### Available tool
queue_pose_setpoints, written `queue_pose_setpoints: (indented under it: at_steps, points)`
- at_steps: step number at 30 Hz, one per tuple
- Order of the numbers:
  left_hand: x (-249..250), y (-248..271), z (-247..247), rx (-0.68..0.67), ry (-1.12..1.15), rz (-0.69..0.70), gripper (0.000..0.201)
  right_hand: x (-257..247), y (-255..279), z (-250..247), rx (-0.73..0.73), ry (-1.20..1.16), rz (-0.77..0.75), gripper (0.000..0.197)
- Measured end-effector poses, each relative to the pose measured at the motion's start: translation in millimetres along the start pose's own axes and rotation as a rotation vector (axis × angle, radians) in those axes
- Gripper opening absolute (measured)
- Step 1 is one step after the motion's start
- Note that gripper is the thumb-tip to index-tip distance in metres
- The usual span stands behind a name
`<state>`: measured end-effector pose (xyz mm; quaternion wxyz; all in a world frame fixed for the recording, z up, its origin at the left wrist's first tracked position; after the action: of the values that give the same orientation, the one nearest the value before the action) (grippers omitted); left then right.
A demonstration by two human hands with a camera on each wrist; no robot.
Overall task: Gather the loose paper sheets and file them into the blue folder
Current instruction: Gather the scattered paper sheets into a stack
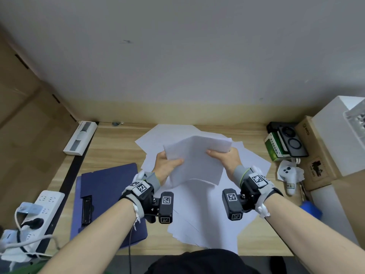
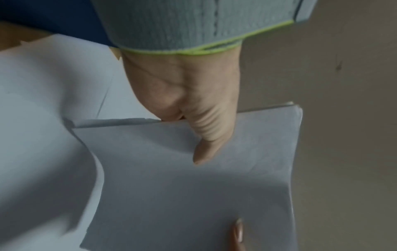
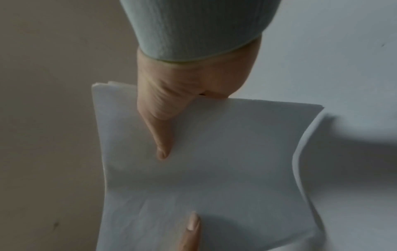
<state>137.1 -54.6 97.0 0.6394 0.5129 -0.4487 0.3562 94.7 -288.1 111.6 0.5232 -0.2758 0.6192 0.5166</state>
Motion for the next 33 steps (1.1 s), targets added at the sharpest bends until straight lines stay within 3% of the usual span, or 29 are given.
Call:
queue_pose_setpoints:
  at_steps: [4,8,14,23,29,33]
  points:
    - [10,-1,-4,-0.012,-0.03,0.053,0.027,-6,2,-1,-0.021,-0.038,-0.033,0.03]
    - [-13,5,-4,-0.027,-0.153,0.015,0.03,24,7,-6,-0.017,0.066,0.034,0.03]
    - [-3,3,-4,0.045,-0.034,0.041,0.024,19,3,-5,-0.018,0.018,0.006,0.036]
    - [-15,-7,0,0.014,-0.05,-0.012,0.024,42,-5,-9,0.053,0.094,0.086,0.035]
    - [-26,-16,-5,-0.024,-0.075,-0.033,0.023,58,-5,-3,-0.013,0.172,0.115,0.038]
    - [-37,-21,1,-0.042,-0.053,-0.051,0.022,62,-5,-11,0.063,0.117,0.136,0.019]
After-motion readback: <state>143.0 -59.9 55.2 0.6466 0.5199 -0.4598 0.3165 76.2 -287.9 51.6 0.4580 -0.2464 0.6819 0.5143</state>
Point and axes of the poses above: each hand's wrist, its own y-axis away from the middle knuckle, its own z-axis out of the palm, x = y × z, the point moved 10 cm from there along -y, towards the middle knuckle, and after that the axes turned 2 degrees about -x, right-handed, at the moved point
